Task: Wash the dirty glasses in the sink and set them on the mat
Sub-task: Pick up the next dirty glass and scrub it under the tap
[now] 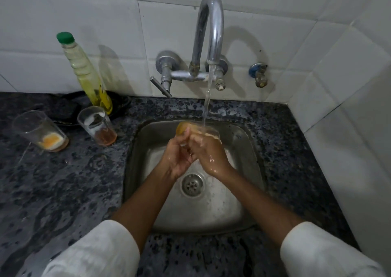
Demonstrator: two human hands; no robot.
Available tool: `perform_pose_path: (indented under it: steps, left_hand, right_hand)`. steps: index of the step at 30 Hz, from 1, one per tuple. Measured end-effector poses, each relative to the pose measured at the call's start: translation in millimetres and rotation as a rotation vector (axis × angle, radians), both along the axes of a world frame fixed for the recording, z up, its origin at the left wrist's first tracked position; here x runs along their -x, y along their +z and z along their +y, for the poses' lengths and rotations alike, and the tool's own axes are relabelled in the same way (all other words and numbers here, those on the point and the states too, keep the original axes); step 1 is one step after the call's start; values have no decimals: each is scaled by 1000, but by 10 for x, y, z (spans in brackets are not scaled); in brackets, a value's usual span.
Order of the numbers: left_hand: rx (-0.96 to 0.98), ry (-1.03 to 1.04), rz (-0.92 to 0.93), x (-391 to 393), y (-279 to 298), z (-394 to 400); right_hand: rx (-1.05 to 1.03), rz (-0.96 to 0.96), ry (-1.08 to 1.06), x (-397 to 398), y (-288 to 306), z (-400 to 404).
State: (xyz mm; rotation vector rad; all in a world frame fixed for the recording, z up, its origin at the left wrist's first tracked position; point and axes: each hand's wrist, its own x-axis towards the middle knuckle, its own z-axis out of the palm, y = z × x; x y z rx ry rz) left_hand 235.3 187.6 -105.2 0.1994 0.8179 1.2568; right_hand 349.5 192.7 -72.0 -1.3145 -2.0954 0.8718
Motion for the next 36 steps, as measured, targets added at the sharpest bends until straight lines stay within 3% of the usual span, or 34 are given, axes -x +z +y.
perform_pose_path:
  steps: [2,4,7,9,10,14,17,21,25,29,32,34,36]
  left_hand:
    - [105,-62,112,55,17,39]
    - [160,-88,106,32,-31,13]
    - [42,-40,-150,-55,-136,-76]
    - [-23,11,-299,-79,-132,-96]
    - [-39,30,-286,-95,-92,-65]
    - [59,174,171,-159,-17,64]
    - [-43,198,657,-98,-34,34]
    - [-396,177,1210,-44,97,-31]
    - [-541,162,1334,-84,178,-58]
    - [-555,167,1179,15,164,-27]
    - [-278,183,888,29,171,19]
    - [-36,88,528,36,124,59]
    - [-5,-89,292,87,45,43]
  right_hand:
    - [-279,-631,278,-160,51,31]
    - [-315,-770,341,-174,84,14]
    - [-257,-552,148,-30,53,-14]
    - [-143,-305,34,51,-52,-32]
    - [-35,-126,-29,86,-97,-37]
    - [651,766,-502,143,-41,-28]
    - [1043,1188,-631,93,-64,-12]
    - [1109,1302,-753,146,-236,-11]
    - [1064,1278,-702,194,-253,25]
    - [1040,1201,-730,177,-201,42]
    - [841,1049,-689,140,-133,-14]
    - [616,851,-494,115,-73,-81]
    - [342,417,-236,74,-131,-63]
